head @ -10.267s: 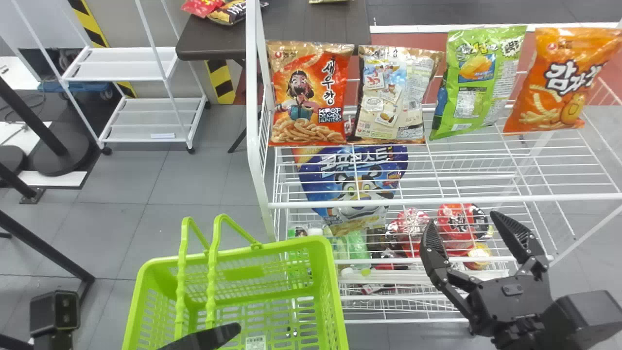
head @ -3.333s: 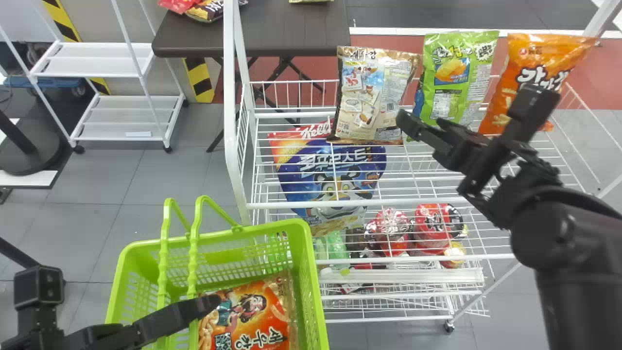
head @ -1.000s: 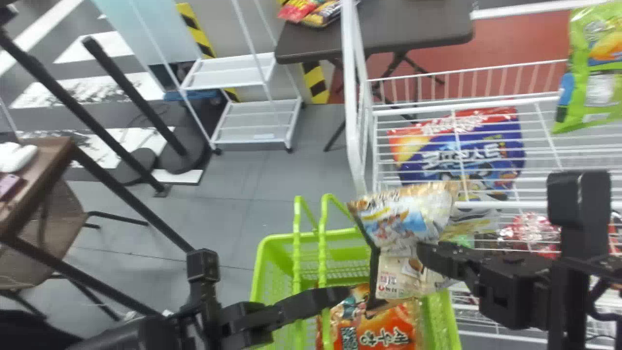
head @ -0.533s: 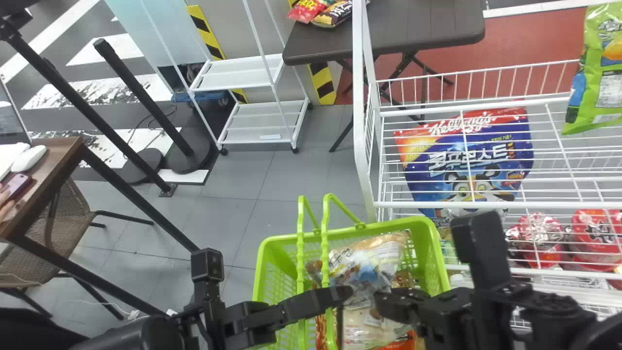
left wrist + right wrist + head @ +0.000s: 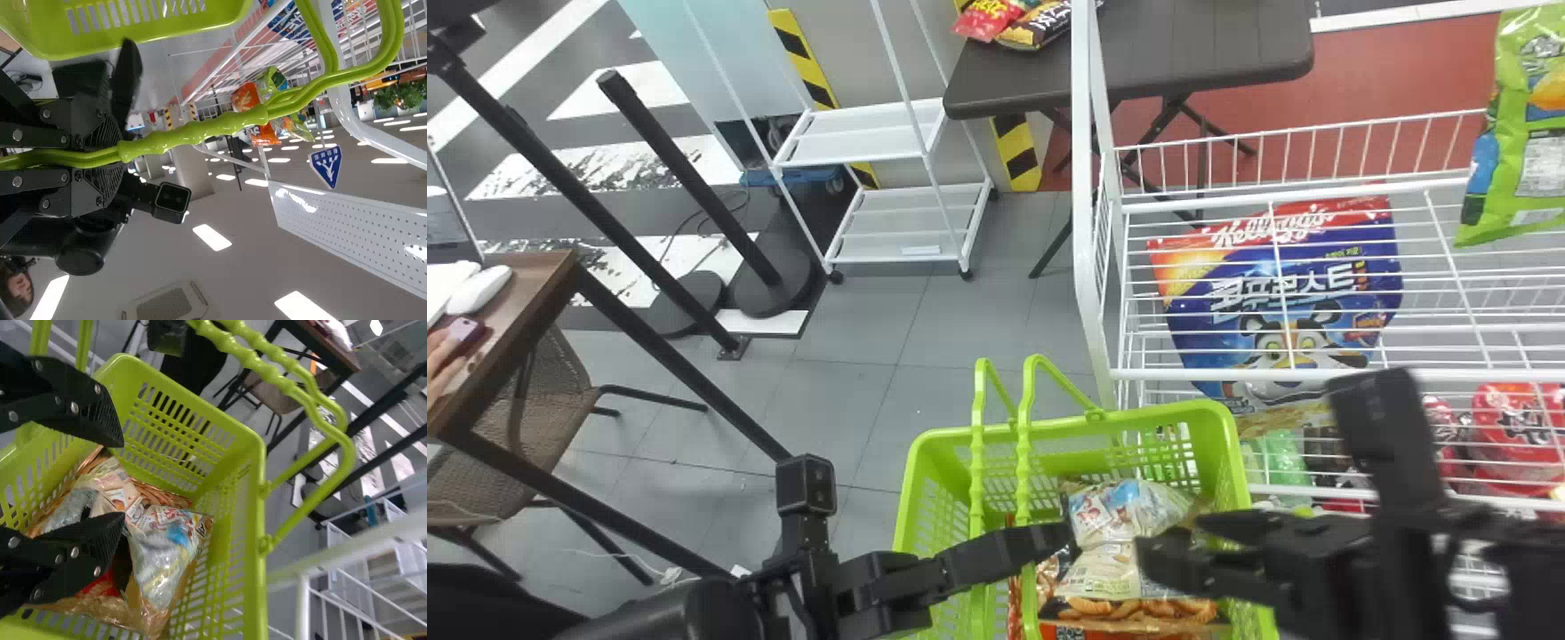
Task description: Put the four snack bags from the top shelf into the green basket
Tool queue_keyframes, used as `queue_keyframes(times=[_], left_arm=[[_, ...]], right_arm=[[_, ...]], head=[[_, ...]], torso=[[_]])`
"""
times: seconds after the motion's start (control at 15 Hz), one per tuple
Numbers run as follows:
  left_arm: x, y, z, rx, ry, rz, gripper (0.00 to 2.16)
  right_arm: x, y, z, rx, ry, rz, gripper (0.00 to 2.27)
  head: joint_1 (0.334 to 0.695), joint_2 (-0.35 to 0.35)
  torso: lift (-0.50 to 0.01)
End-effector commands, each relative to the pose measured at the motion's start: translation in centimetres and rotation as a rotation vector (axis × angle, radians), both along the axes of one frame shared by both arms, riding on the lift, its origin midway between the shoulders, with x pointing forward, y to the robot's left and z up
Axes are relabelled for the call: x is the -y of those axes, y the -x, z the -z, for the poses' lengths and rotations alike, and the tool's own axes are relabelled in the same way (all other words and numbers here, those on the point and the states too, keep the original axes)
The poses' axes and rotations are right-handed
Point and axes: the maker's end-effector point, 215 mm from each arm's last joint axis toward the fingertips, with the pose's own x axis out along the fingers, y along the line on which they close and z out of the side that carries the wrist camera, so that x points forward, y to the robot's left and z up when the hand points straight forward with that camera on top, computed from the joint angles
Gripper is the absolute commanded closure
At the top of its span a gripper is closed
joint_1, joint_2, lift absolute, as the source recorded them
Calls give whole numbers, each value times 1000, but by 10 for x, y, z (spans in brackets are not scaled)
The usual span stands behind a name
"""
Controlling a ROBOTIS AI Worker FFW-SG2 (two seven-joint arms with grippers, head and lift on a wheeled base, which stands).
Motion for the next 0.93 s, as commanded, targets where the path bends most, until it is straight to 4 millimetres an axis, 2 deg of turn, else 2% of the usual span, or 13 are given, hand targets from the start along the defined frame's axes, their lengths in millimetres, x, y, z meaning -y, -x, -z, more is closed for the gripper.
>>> queue_keyframes(times=[0.0, 0.13, 0.2, 0.27, 0.4, 0.47, 0.6, 0.87], left_arm=[[0, 1, -3, 7, 7, 5, 2145], [0, 3, -4, 7, 9, 7, 2148], [0, 3, -4, 6, 9, 7, 2145], [1, 4, -4, 5, 9, 6, 2148], [0, 6, -4, 3, 10, 7, 2145], [0, 7, -3, 1, 10, 6, 2145], [-2, 8, -3, -1, 8, 3, 2148], [-4, 8, -3, -1, 13, -2, 2148]], right_arm=[[62, -41, -15, 41, 6, 140, 33], [131, -106, -41, 144, 42, 293, 36], [158, -128, -43, 166, 74, 345, 36], [187, -155, -48, 197, 105, 406, 36], [229, -200, -52, 250, 166, 495, 36], [242, -217, -53, 269, 185, 525, 36], [276, -265, -64, 367, 237, 600, 36], [303, -337, -67, 472, 269, 671, 36]], head=[[695, 350], [695, 350], [695, 329], [695, 205], [695, 111], [695, 78], [695, -2], [695, -63]], torso=[[0], [0], [0], [0], [0], [0], [0], [0]])
